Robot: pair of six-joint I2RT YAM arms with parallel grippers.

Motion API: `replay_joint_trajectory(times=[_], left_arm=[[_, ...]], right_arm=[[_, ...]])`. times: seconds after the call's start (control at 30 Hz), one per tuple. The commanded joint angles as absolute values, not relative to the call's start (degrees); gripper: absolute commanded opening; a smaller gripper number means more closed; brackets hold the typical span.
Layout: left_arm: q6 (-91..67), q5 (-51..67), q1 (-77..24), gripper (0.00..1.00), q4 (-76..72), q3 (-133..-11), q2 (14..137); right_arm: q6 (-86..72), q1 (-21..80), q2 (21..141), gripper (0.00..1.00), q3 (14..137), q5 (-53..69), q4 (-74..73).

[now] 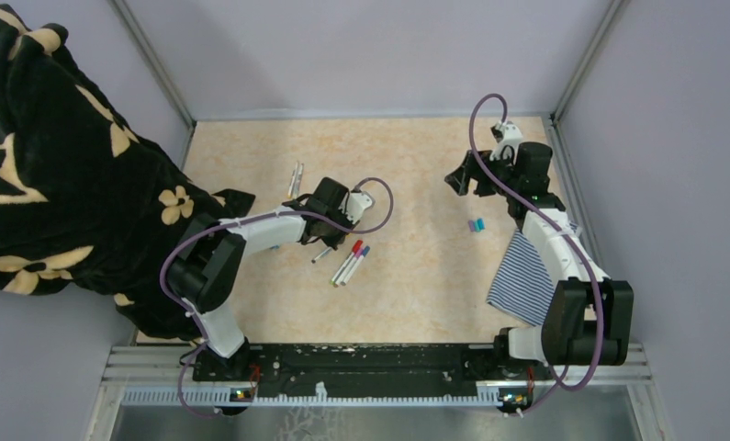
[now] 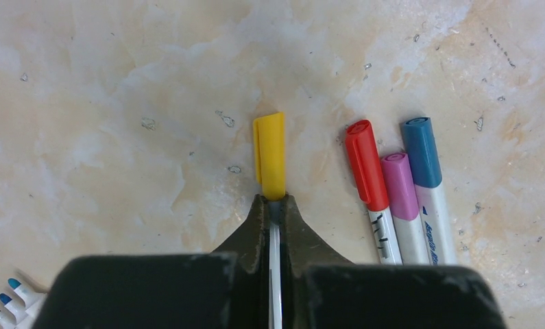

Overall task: Open the pen caps
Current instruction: Pick up the pen from the center of the board.

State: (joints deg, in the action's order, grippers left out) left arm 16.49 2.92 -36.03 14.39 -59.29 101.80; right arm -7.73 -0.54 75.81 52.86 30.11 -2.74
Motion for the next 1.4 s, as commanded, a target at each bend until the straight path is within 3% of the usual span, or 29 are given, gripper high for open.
replay_joint_trajectory(times=[0.0, 0.43, 0.87, 1.37], left_arm=[[16.26, 1.44, -36.15, 0.00, 19.66, -57.58, 104.02], [22.86, 9.37, -33.75, 0.00, 21.18, -61.35, 95.11], [28.13, 31.75, -31.49, 0.00, 31.11, -69.67, 89.98], [33.45, 53.83, -30.98, 0.00, 45.70, -77.06, 91.68]], right_arm=[[-7.66, 0.99, 75.94, 0.83, 52.70, 34.98, 1.07], [-8.11, 3.50, 75.79, 0.83, 51.67, 49.86, 5.87], [-5.24, 8.29, 73.58, 0.79, 50.12, 65.81, 10.80], [34.46, 22.11, 65.83, 0.77, 43.41, 68.97, 2.00]])
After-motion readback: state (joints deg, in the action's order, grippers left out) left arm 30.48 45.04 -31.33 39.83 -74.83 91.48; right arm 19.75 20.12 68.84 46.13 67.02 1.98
